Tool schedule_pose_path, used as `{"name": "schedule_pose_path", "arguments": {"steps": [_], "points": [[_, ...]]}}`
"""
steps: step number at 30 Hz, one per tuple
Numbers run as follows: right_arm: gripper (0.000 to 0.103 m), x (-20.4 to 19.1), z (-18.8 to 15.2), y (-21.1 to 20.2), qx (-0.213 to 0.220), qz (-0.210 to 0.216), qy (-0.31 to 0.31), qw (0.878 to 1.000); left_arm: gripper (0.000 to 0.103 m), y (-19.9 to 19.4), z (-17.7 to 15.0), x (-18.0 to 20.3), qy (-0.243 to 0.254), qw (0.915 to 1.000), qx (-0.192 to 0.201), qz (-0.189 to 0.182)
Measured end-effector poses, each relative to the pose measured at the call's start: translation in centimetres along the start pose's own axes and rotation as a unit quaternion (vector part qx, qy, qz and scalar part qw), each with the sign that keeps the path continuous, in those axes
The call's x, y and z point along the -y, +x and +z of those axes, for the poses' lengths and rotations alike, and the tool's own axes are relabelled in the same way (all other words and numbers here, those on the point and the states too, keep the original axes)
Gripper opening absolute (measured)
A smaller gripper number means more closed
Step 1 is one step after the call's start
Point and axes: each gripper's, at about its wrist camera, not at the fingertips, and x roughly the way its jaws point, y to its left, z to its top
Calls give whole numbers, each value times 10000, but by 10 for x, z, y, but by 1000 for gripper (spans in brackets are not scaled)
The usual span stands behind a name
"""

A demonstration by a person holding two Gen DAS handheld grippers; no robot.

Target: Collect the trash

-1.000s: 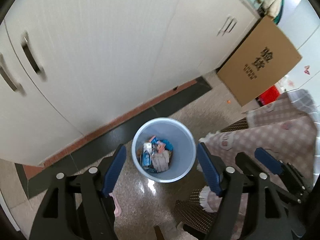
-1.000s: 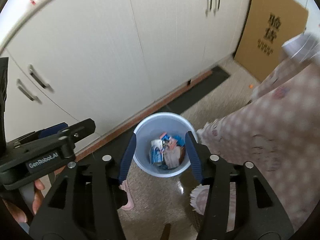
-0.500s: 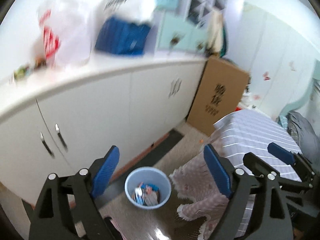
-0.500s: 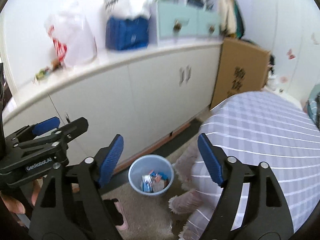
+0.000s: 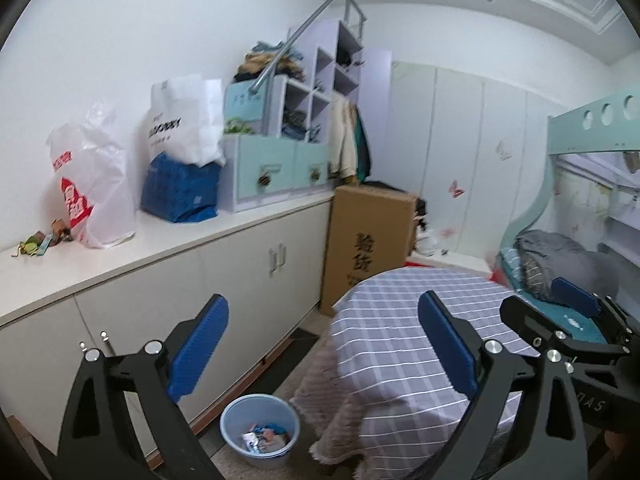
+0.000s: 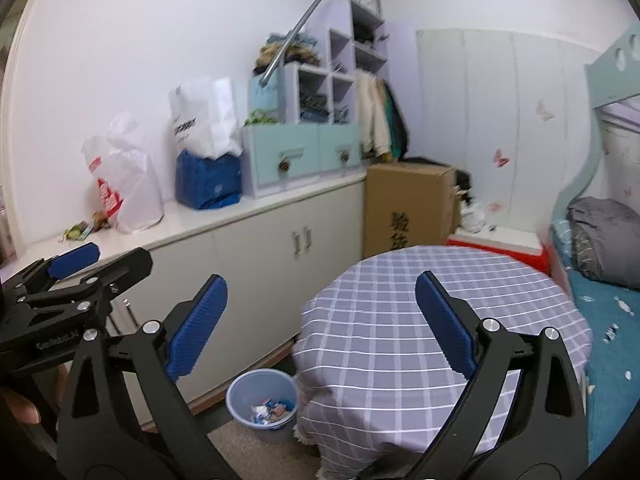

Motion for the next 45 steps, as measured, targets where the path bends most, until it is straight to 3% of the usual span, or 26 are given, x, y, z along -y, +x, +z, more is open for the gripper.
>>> {"name": "schedule_pose_path", "arguments": {"steps": [7, 17, 45], "points": [[95, 22, -9, -48, 392, -325, 117, 9986, 94, -31, -3, 37, 285, 9988, 379, -157], [96, 35, -29, -75, 686, -824, 50, 9942, 95, -39, -16, 61, 344, 9972, 398, -540], [96, 39, -43, -62, 463, -928, 131, 9945, 95, -26, -29, 69, 595, 9969, 319, -403]]}}
